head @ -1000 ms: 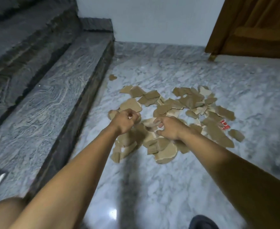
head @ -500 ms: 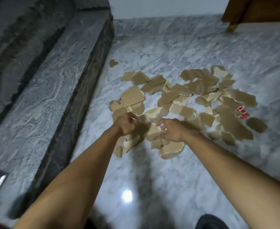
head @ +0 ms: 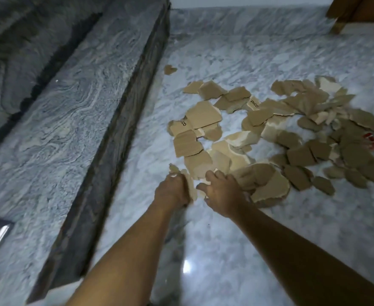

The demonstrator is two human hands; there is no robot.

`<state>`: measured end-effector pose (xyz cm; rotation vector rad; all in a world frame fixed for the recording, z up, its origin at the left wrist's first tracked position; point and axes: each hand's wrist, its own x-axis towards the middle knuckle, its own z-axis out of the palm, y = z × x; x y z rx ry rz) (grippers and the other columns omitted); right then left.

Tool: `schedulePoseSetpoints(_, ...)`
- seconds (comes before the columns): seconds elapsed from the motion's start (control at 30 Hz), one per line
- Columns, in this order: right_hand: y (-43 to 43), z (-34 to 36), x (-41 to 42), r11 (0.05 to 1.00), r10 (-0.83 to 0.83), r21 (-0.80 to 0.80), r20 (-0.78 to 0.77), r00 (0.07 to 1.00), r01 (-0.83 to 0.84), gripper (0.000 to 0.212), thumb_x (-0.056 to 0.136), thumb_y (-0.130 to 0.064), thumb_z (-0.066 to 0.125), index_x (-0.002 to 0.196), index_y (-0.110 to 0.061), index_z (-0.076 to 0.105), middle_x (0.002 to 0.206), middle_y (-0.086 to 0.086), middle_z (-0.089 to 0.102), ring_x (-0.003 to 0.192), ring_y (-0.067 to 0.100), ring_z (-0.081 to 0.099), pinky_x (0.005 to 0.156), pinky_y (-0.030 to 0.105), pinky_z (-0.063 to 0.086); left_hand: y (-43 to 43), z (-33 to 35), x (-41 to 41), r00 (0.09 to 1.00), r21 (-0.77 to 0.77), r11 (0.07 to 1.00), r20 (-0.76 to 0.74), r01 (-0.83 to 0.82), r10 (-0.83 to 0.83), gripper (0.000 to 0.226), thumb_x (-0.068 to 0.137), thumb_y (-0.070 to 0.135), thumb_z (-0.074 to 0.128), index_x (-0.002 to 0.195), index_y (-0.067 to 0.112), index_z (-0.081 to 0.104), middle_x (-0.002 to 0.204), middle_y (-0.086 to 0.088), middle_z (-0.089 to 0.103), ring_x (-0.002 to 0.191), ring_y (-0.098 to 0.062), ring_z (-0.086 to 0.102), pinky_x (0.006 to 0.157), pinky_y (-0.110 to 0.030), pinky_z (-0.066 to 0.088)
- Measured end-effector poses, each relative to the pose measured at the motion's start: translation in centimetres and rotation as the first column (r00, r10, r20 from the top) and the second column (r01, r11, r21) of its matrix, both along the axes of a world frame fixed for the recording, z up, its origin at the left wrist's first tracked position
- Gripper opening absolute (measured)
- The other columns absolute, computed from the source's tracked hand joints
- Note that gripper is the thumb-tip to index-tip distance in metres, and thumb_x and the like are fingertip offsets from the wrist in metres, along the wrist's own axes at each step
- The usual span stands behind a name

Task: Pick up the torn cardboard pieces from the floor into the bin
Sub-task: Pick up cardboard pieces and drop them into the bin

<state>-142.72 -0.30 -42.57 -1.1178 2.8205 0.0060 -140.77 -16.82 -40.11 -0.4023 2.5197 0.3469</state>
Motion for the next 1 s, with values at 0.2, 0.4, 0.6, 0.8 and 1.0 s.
schedulePoseSetpoints(0.2,2.1,-1.4,-0.9,0.960,0.238,-0.127,-0.105,0.966,-0.250,0.021,0.077,-0.009,0.050,0.074,-0.018,0.069,0.079,0.000,0.067,0.070,0.020,0.063,0.061,0.028,0.045,-2.6,-1.5,1.7,0.983,0.120,0.982,-0.095,-0.143,0.155,0.029,0.078,0.033,0.068,0.106,0.026,0.065,0.112,-0.005,0.067,0.100,-0.027,0.064,0.076,-0.026,0.048)
schedulePoseSetpoints(0.4,3.9,1.7,-2.2,0.912,-0.125,-0.338,0.308,0.943,0.231,0.043,0.079,-0.034,0.062,0.122,-0.030,0.061,0.112,-0.002,0.062,0.102,0.021,0.060,0.085,0.037,0.053,-2.5,-1.1,2.5,0.958,0.175,0.984,-0.286,0.047,0.005,0.068,0.061,0.058,0.074,0.117,0.037,0.042,0.118,0.004,0.043,0.104,-0.022,0.051,0.083,-0.039,0.051)
schedulePoseSetpoints(0.6,2.0,-1.0,-0.4,0.866,-0.392,-0.213,0.272,0.879,0.452,0.047,0.078,-0.049,0.074,0.114,-0.021,0.062,0.119,0.002,0.054,0.112,0.027,0.053,0.091,0.037,0.046,-2.2,-3.3,1.8,0.937,0.123,0.987,-0.346,0.103,-0.054,0.053,0.073,0.041,0.078,0.119,0.032,0.053,0.126,0.001,0.042,0.111,-0.026,0.047,0.096,-0.034,0.042)
schedulePoseSetpoints(0.8,1.2,-0.6,0.1,0.780,-0.474,-0.249,0.365,0.801,0.575,0.048,0.075,-0.019,0.079,0.105,-0.028,0.043,0.100,0.004,0.066,0.096,0.029,0.065,0.081,0.038,0.055,-2.0,-2.7,1.4,0.967,0.184,0.982,-0.253,0.046,0.003,0.030,0.072,0.029,0.077,0.098,0.025,0.062,0.096,0.000,0.065,0.091,-0.022,0.060,0.069,-0.026,0.039)
schedulePoseSetpoints(1.0,2.9,1.3,-2.8,0.779,-0.484,-0.071,0.564,0.669,0.624,0.038,0.070,-0.016,0.072,0.092,-0.029,0.043,0.089,0.001,0.064,0.095,0.028,0.065,0.082,0.037,0.055,-3.3,-1.8,1.2,0.947,0.217,0.960,-0.304,0.175,-0.104,0.015,0.072,0.046,0.076,0.077,0.033,0.069,0.089,0.005,0.060,0.091,-0.013,0.052,0.072,-0.022,0.037)
